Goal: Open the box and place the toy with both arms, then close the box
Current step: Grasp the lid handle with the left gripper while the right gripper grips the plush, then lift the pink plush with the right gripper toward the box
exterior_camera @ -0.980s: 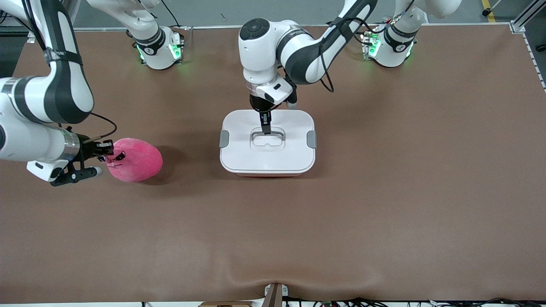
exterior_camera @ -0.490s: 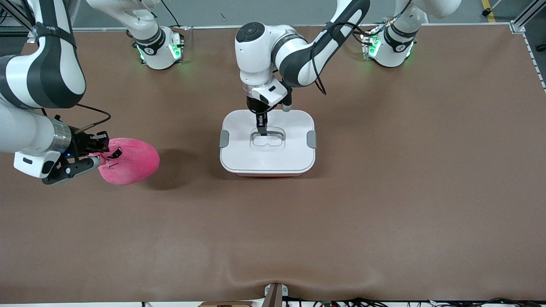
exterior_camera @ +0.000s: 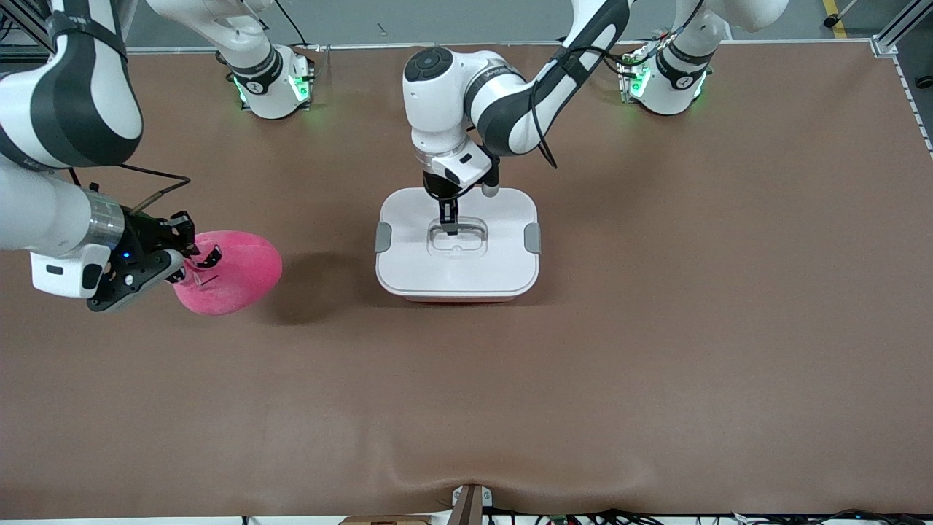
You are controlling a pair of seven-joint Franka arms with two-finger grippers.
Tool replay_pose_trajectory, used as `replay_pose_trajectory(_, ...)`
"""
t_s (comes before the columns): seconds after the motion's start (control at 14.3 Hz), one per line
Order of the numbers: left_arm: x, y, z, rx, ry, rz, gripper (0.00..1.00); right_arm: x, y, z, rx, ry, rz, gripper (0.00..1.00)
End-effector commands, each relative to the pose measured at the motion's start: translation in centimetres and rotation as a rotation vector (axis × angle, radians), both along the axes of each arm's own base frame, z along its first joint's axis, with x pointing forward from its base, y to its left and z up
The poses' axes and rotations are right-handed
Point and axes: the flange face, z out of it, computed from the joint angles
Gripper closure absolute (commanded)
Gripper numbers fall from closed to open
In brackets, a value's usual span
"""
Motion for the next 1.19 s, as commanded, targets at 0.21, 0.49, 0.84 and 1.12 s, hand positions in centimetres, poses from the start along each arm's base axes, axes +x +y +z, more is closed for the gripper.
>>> replay_pose_trajectory(0.21,0.4,-0.4,-0.1,-0.017,-0.039,0.043,0.65,-0.8,4.6,1.9,-0.06,-0.026,0.17,1.0)
replay_pose_trajectory(0.49,0.6,-0.4,0.0,-0.02,-0.042,0.046,0.69,-1.8,8.9,2.0,-0.171,-0.048,0.324,1.0)
replay_pose_trajectory(0.84,0.7,-0.3,-0.1,-0.021,-0.041,0.047,0.8,-1.6,9.7,2.4,-0.132,-0.066,0.489,1.0)
replay_pose_trajectory(1.12,0.7,-0.3,-0.1,-0.02,-0.041,0.044,0.92,-0.8,6.3,3.2,0.0,-0.073,0.474,1.0)
